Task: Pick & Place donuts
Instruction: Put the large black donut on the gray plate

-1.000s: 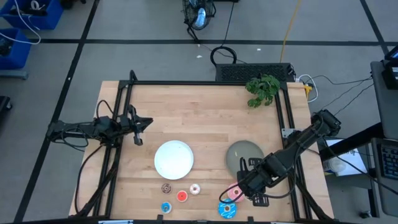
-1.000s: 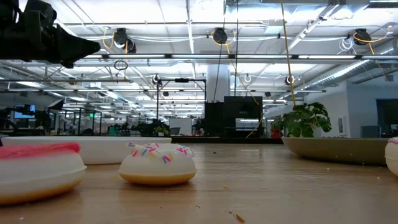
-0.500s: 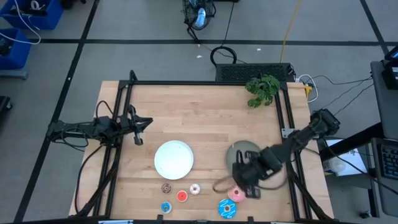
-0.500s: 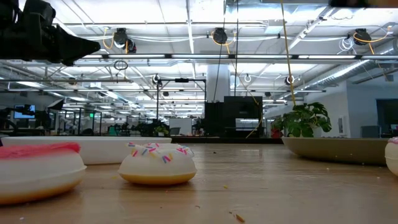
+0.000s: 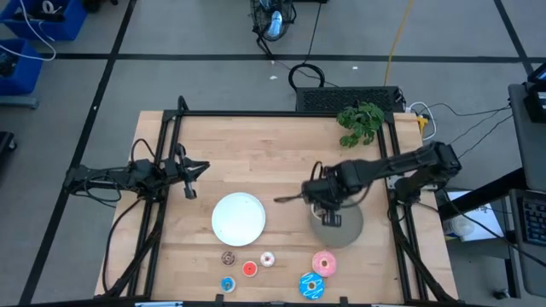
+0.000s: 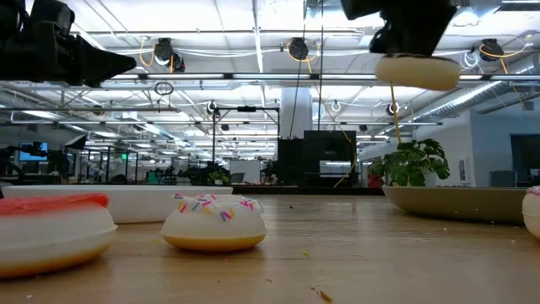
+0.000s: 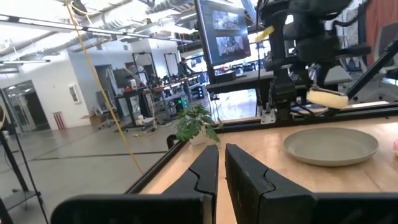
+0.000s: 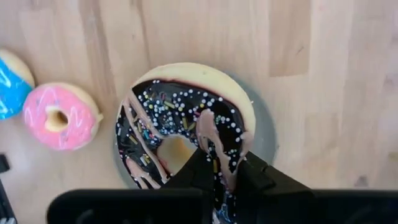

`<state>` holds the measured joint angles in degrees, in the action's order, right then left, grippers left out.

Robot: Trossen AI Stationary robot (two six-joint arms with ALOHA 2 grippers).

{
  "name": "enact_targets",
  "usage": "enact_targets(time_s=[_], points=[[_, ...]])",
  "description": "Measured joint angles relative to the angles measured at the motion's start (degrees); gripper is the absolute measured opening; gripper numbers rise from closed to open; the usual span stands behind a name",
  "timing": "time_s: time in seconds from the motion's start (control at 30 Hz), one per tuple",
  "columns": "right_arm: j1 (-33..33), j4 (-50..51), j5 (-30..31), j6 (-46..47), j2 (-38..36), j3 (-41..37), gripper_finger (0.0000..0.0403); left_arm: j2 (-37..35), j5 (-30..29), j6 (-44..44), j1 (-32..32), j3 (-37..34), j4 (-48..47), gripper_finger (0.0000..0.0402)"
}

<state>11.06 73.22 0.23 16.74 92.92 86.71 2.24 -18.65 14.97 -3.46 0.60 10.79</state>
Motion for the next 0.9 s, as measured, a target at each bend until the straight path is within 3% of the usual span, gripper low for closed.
enact_targets(time_s=[0.4, 0.9], points=[[-10.7, -11.3, -4.8, -8.1, 0.0, -13.8, 0.0018, 0.0, -1.3, 0.4, 0.0, 0.0, 0.0, 0.0037], [-10.6, -22.9, -7.8, -7.0, 0.0, -28.8, 0.0018, 0.0, -5.4, 1.1, 0.0, 0.0, 0.2, 0.0037]])
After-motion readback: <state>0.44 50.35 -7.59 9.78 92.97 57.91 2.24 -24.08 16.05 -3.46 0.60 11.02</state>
